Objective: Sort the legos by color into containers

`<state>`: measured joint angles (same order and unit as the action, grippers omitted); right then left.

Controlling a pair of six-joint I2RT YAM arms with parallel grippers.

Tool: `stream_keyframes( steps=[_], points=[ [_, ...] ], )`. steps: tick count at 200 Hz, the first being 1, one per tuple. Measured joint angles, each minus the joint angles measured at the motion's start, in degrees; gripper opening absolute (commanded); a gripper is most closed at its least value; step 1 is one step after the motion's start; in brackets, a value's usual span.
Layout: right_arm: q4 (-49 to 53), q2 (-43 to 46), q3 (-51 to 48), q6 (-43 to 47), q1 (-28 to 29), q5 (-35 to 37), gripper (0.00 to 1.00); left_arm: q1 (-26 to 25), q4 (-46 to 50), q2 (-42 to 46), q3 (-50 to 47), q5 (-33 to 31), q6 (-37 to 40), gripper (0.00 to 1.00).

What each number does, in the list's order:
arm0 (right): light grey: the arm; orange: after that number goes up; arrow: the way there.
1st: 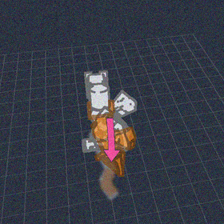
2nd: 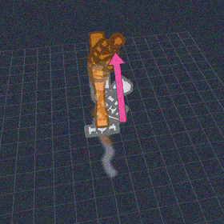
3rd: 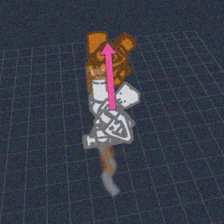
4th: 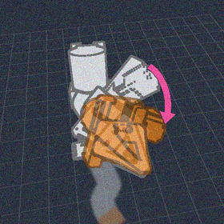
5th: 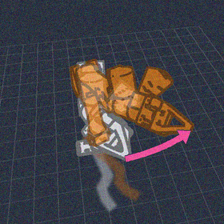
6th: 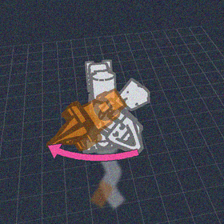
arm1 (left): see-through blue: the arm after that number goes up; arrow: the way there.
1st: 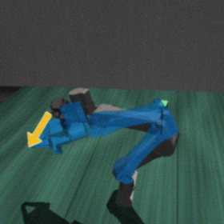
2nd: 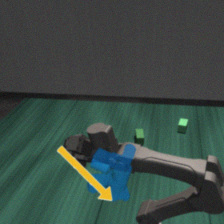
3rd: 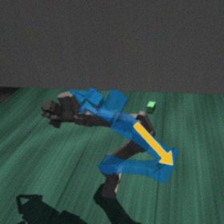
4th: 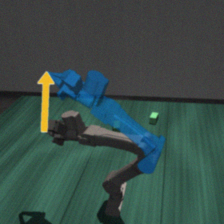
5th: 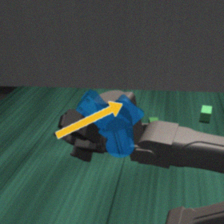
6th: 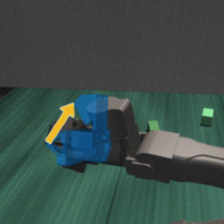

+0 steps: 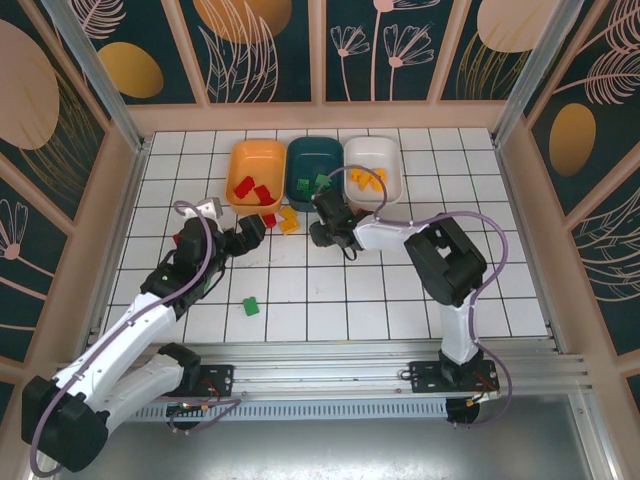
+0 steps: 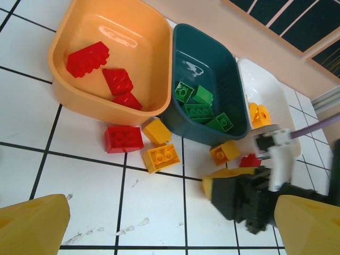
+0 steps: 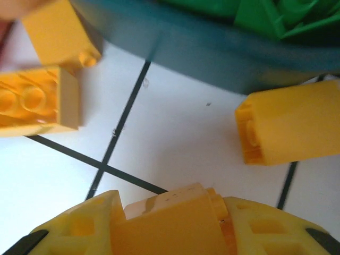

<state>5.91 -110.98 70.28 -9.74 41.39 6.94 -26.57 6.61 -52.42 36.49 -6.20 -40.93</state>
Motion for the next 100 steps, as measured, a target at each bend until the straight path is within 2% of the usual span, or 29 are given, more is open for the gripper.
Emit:
stream_keyframes(
  steps=[21, 40, 74, 87, 100],
  points=[
    [-1.1, 5.2, 0.0, -1.3, -3.0, -1.7, 0.29, 0.0, 0.0, -1.7, 0.0, -0.2, -0.5, 0.98],
    [-2.5, 8.4, 1.2, -3.0, -8.4, -2.5, 0.29, 0.0, -0.5, -3.7, 0.0, 1.9, -0.7, 0.96],
    [-1.8, 3.0, 9.2, -4.8, -18.1, -1.8, 0.32, 0.0, -3.1, -8.9, -0.5, 8.5, -1.0, 0.94],
    [-0.6, -0.6, 12.0, -5.2, -20.1, -1.6, 0.37, 0.0, -3.8, -10.6, -0.7, 10.6, -1.2, 0.95],
    [1.2, -3.9, 14.3, -5.6, -21.3, -1.4, 0.49, 0.0, -3.9, -11.4, -0.9, 12.2, -1.3, 0.96]
  ],
)
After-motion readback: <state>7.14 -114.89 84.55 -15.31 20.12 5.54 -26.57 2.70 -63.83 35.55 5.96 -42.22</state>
